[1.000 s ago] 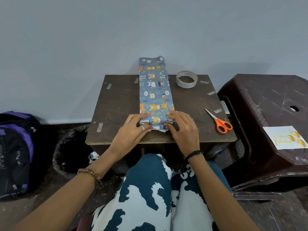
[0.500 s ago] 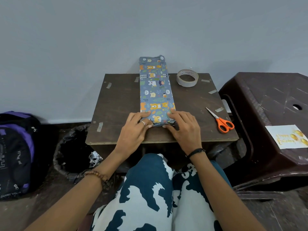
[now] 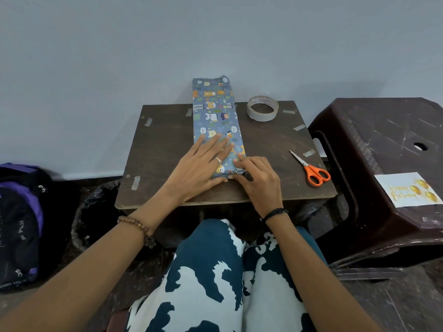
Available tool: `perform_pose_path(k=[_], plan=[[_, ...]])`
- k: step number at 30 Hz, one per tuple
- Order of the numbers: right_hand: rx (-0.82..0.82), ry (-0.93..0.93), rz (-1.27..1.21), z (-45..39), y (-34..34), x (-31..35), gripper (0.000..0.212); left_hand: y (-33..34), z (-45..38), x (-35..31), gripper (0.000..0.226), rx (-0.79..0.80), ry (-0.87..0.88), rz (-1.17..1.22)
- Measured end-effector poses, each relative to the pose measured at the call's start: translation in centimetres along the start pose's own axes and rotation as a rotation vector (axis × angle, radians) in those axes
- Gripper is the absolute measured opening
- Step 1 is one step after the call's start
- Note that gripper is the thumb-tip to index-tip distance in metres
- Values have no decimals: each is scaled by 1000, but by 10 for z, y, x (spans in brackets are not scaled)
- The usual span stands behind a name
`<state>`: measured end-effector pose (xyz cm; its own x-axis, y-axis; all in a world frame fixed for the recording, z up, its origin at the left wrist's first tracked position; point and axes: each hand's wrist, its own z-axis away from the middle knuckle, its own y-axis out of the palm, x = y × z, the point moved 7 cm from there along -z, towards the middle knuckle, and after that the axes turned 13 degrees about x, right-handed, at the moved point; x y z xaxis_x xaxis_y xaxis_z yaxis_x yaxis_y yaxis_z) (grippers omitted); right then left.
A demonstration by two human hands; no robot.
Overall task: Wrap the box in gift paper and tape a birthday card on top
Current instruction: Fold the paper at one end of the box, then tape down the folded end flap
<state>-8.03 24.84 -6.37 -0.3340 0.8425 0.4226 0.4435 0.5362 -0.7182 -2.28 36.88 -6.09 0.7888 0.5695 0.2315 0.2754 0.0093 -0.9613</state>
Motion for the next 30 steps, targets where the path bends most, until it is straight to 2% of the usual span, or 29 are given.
perform_pose_path(k=[2, 7, 16, 20, 23, 27, 30], plan=[[-2, 6, -22, 0, 0, 0, 19, 5, -5, -2, 67, 48, 52, 76], [8, 15, -66, 2, 2, 1, 19, 5, -1, -3, 61, 18, 17, 144], [174, 87, -183, 12, 2, 2, 31, 9, 1, -3, 65, 84, -26, 298], [103, 175, -224, 5, -11, 0, 22, 8, -1, -4, 64, 93, -42, 323], [76, 196, -129, -19, -23, 0, 17, 6, -3, -3, 60, 86, -51, 325], [199, 391, -37, -60, -17, -27, 20, 5, -3, -5, 60, 50, -83, 351], [285, 534, 53, -86, -16, -55, 30, 2, -2, -7, 59, 6, -83, 352]])
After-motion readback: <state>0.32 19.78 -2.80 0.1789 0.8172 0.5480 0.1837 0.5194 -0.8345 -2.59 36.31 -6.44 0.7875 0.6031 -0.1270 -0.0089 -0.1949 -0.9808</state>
